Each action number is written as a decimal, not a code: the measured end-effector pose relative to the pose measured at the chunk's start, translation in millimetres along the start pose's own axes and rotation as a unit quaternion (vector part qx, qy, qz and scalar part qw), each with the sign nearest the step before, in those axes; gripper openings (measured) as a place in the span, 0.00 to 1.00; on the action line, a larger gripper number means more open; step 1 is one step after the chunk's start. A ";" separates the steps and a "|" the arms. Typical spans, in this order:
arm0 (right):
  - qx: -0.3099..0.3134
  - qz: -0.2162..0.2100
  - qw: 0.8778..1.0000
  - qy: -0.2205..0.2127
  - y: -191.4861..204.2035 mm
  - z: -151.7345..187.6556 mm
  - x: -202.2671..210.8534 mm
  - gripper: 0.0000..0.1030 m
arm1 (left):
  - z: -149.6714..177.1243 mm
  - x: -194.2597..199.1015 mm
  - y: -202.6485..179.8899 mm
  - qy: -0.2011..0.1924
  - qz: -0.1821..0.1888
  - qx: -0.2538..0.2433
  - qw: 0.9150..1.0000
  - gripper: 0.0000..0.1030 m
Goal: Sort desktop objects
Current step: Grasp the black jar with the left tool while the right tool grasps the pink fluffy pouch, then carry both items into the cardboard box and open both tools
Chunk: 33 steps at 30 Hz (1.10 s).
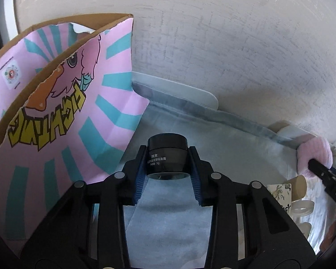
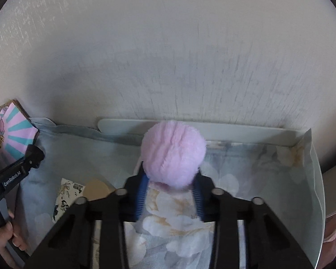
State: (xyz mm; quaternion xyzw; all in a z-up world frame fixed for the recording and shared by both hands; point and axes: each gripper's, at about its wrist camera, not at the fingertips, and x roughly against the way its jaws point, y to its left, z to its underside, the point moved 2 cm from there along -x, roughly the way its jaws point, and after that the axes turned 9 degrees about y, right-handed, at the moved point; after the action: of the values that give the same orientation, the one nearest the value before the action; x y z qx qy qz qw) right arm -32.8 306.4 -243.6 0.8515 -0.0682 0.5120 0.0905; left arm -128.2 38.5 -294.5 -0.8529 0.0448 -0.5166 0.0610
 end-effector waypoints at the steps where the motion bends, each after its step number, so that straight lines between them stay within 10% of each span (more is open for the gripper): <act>1: -0.002 -0.002 1.000 -0.001 -1.6 0.1 1.4 0.25 | 0.7 0.6 -1.6 0.000 0.001 -0.002 1.000 0.31; 19: 0.001 0.009 1.000 0.001 -23.4 9.8 83.4 0.24 | 1.1 81.3 -57.9 0.007 0.036 -0.069 0.997 0.31; 33: 0.052 -0.006 0.998 -0.024 66.8 -12.3 127.1 0.23 | -9.6 186.1 -40.2 -0.028 0.067 -0.096 0.993 0.31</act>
State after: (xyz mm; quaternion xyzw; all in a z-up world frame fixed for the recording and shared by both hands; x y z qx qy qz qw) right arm 2.0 241.1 -119.9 0.8676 -0.0388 0.4933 0.0479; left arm -50.1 51.7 -121.1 -0.8640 0.1494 -0.4806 0.0145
